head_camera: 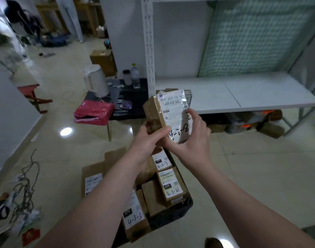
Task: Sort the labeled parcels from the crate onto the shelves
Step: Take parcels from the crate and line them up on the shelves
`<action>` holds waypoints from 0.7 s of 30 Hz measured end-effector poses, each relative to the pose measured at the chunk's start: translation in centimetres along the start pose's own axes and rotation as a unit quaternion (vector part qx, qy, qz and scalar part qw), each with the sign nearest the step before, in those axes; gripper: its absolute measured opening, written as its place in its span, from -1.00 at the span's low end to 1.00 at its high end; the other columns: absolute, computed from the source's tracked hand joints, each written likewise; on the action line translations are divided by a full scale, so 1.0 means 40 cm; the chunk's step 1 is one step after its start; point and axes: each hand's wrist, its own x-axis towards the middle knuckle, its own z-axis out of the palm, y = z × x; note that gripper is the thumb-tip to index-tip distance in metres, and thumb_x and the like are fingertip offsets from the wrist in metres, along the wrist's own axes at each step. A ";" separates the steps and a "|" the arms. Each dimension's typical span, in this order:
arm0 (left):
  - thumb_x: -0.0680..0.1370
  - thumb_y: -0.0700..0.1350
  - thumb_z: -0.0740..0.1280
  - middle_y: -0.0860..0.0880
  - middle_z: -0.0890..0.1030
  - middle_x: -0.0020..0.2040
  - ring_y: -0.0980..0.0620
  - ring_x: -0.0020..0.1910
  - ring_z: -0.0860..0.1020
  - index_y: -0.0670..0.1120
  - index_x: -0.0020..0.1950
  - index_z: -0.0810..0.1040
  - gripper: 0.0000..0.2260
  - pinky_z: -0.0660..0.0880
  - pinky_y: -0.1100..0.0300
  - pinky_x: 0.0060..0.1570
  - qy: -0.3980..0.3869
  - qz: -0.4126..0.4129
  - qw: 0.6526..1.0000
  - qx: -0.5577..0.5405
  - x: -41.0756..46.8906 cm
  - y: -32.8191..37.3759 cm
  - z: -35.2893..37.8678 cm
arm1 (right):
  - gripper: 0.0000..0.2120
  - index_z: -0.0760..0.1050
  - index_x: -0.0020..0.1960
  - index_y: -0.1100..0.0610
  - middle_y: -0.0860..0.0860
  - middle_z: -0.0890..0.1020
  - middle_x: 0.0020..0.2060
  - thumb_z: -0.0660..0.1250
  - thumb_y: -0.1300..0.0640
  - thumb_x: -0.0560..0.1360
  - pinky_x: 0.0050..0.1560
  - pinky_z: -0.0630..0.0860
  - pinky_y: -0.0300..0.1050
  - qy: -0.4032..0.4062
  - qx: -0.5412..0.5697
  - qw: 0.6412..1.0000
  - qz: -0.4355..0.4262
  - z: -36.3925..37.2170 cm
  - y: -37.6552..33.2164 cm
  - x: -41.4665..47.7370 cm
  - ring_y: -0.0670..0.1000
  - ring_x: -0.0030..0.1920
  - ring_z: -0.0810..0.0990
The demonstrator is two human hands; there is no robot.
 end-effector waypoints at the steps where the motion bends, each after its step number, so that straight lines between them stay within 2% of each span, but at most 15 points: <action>1: 0.24 0.18 0.50 0.08 0.66 0.03 0.14 -0.11 0.66 0.11 0.32 0.43 -0.33 0.59 0.11 -0.10 0.001 0.010 1.000 0.000 0.013 0.019 0.020 | -0.08 0.18 0.50 -0.03 -0.06 0.39 0.34 0.52 -0.25 0.29 0.29 0.31 -0.08 -0.013 0.016 1.000 0.001 -0.026 0.007 0.023 -0.11 0.28 0.26; 3: 0.27 0.17 0.47 0.08 0.69 -0.01 0.11 -0.13 0.67 0.11 0.27 0.49 -0.42 0.55 0.13 -0.14 0.003 0.026 1.000 -0.007 0.038 0.056 0.066 | -0.10 0.21 0.49 -0.05 -0.04 0.45 0.33 0.50 -0.26 0.27 0.26 0.40 -0.11 -0.036 0.071 0.997 0.012 -0.083 0.032 0.072 -0.02 0.32 0.39; 5: 0.28 0.16 0.45 0.05 0.69 0.00 0.03 -0.08 0.67 0.10 0.23 0.53 -0.47 0.54 0.13 -0.17 0.001 0.039 0.999 -0.012 0.064 0.094 0.126 | -0.16 0.22 0.48 -0.08 -0.05 0.51 0.27 0.47 -0.21 0.28 0.14 0.49 -0.20 -0.055 0.123 0.990 0.028 -0.148 0.065 0.123 -0.01 0.26 0.50; 9: 0.30 0.19 0.44 0.03 0.69 0.01 -0.02 -0.02 0.66 0.08 0.19 0.56 -0.51 0.55 0.10 -0.11 -0.013 0.059 0.998 -0.015 0.110 0.165 0.298 | -0.28 0.28 0.44 -0.11 -0.13 0.58 0.17 0.49 -0.10 0.37 0.15 0.58 0.06 -0.074 0.181 0.980 0.043 -0.305 0.141 0.239 -0.07 0.14 0.61; 11: 0.31 0.18 0.44 0.00 0.68 0.03 -0.06 0.03 0.63 0.04 0.18 0.57 -0.51 0.53 0.05 -0.04 -0.012 0.065 0.997 -0.031 0.133 0.196 0.394 | -0.29 0.33 0.43 -0.12 -0.15 0.61 0.13 0.47 -0.14 0.32 0.15 0.59 0.06 -0.091 0.205 0.973 0.051 -0.390 0.176 0.303 -0.12 0.08 0.63; 16: 0.29 0.17 0.44 -0.09 0.64 0.11 -0.12 0.13 0.58 -0.03 0.19 0.58 -0.48 0.52 0.07 -0.07 -0.010 0.080 0.995 -0.064 0.183 0.268 0.577 | -0.32 0.32 0.40 -0.16 -0.22 0.64 0.12 0.41 -0.22 0.32 0.15 0.55 0.00 -0.171 0.220 0.959 0.042 -0.562 0.238 0.444 -0.15 0.08 0.64; 18: 0.30 0.17 0.47 -0.09 0.65 0.10 -0.11 0.12 0.58 -0.02 0.19 0.58 -0.47 0.53 0.07 -0.08 -0.010 0.091 0.994 -0.067 0.199 0.289 0.621 | -0.38 0.31 0.37 -0.25 -0.32 0.63 0.07 0.38 -0.27 0.35 0.11 0.52 -0.05 -0.209 0.218 0.952 0.043 -0.607 0.252 0.485 -0.21 0.05 0.64; 21: 0.34 0.16 0.47 -0.07 0.68 0.04 -0.06 0.05 0.62 -0.02 0.19 0.58 -0.52 0.55 0.08 -0.08 -0.002 0.109 0.992 -0.060 0.221 0.326 0.665 | -0.39 0.27 0.37 -0.32 -0.37 0.62 0.07 0.36 -0.30 0.36 0.18 0.50 0.04 -0.242 0.233 0.940 0.052 -0.654 0.263 0.535 -0.19 0.07 0.63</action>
